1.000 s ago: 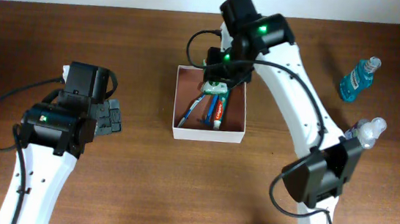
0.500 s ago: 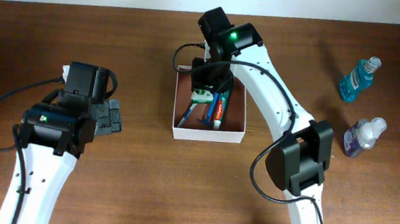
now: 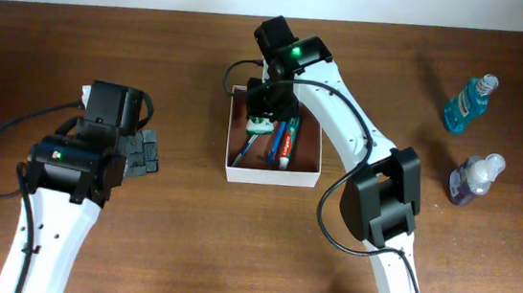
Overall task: Pack container
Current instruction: 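Lift the soap box and carry it left into the pink box, then lower the soap box into the box's left side and open the right gripper, then move the right gripper back right to the teal mouthwash bottle, then close the right gripper on the mouthwash bottle's cap, then lift the mouthwash bottle and carry it left over the pink box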
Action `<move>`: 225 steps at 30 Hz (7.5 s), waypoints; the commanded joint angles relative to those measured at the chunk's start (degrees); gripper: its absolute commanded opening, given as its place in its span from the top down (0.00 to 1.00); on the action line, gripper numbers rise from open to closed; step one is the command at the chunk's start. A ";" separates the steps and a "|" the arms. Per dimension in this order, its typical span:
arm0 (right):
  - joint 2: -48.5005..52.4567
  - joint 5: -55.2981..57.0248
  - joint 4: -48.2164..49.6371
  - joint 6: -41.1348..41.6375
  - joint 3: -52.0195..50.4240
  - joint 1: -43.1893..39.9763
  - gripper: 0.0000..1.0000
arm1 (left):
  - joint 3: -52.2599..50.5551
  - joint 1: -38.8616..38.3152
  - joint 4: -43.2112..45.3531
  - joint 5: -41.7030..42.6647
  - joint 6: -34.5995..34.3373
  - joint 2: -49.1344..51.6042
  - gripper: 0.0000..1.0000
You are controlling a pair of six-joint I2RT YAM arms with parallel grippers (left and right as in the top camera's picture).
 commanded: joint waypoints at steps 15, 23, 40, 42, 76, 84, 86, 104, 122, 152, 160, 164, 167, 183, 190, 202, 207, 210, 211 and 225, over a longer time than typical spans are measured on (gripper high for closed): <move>0.35 2.38 2.27 8.24 0.33 3.39 0.63 | -0.17 0.31 -0.04 -0.61 -0.55 0.17 0.01; 1.60 3.08 2.56 11.23 0.26 3.43 0.62 | -0.17 0.31 -0.04 -0.59 -0.57 0.17 0.01; 3.23 3.30 5.64 17.29 -1.09 3.43 0.63 | -0.17 0.31 -0.04 -0.61 -0.57 0.17 0.00; 3.23 3.43 6.05 18.32 -1.92 3.43 0.63 | -0.17 0.31 -0.04 -0.59 -0.57 0.17 0.01; 3.52 8.70 14.51 20.61 -6.43 3.43 0.51 | -0.17 0.31 -0.04 -0.61 -0.57 0.17 0.00; 1.88 6.32 13.86 15.61 -5.01 1.79 0.41 | -0.17 0.31 -0.04 -0.59 -0.57 0.17 0.01; 0.87 6.34 12.94 13.40 -3.89 1.01 0.39 | -0.17 0.31 -0.02 -0.59 -0.57 0.17 0.00; -17.31 10.71 -0.87 -15.67 6.27 -12.98 0.13 | -0.17 0.31 -0.02 -0.59 -0.57 0.17 0.01; -20.90 20.28 -14.97 -30.08 6.12 -40.74 0.02 | -0.17 0.31 -0.04 -0.59 -0.57 0.17 0.01; -1.29 9.20 2.56 -39.04 6.12 -46.73 0.02 | -0.17 0.31 -0.04 -0.59 -0.57 0.17 0.01; -1.29 9.22 3.02 -39.01 6.12 -46.73 0.36 | -0.17 0.31 -0.04 -0.59 -0.57 0.17 0.01; -1.29 9.22 2.58 -38.82 6.12 -46.73 0.50 | -0.17 0.31 -0.04 -0.59 -0.57 0.17 0.00; -1.29 9.20 2.12 -38.82 6.12 -46.73 0.49 | -0.17 0.31 -0.04 -0.59 -0.57 0.17 0.01; -1.42 9.20 1.66 -36.96 6.25 -46.73 0.87 | -0.17 0.31 -0.02 -0.59 -0.57 0.17 0.01; -2.78 8.79 1.33 -36.83 7.23 -46.71 0.93 | -0.17 0.31 -0.02 -0.59 -0.57 0.17 0.01; -5.20 8.76 0.31 -34.88 8.20 -46.71 0.96 | -0.17 0.31 -0.04 -0.59 -0.57 0.17 0.01; -5.40 8.79 -2.84 -34.91 11.98 -46.73 0.96 | -0.17 0.31 -0.04 -0.59 -0.57 0.17 0.01; -5.40 8.76 -5.11 -34.91 14.99 -46.71 0.96 | -0.17 0.31 -0.04 -0.59 -0.57 0.17 0.00; -5.40 8.76 -6.01 -34.91 16.26 -46.71 0.96 | -0.17 0.31 -0.02 -0.59 -0.57 0.17 0.01; -5.51 -15.23 -22.38 -34.91 36.70 -44.76 0.96 | -0.17 0.31 -0.04 -0.59 -0.57 0.17 0.01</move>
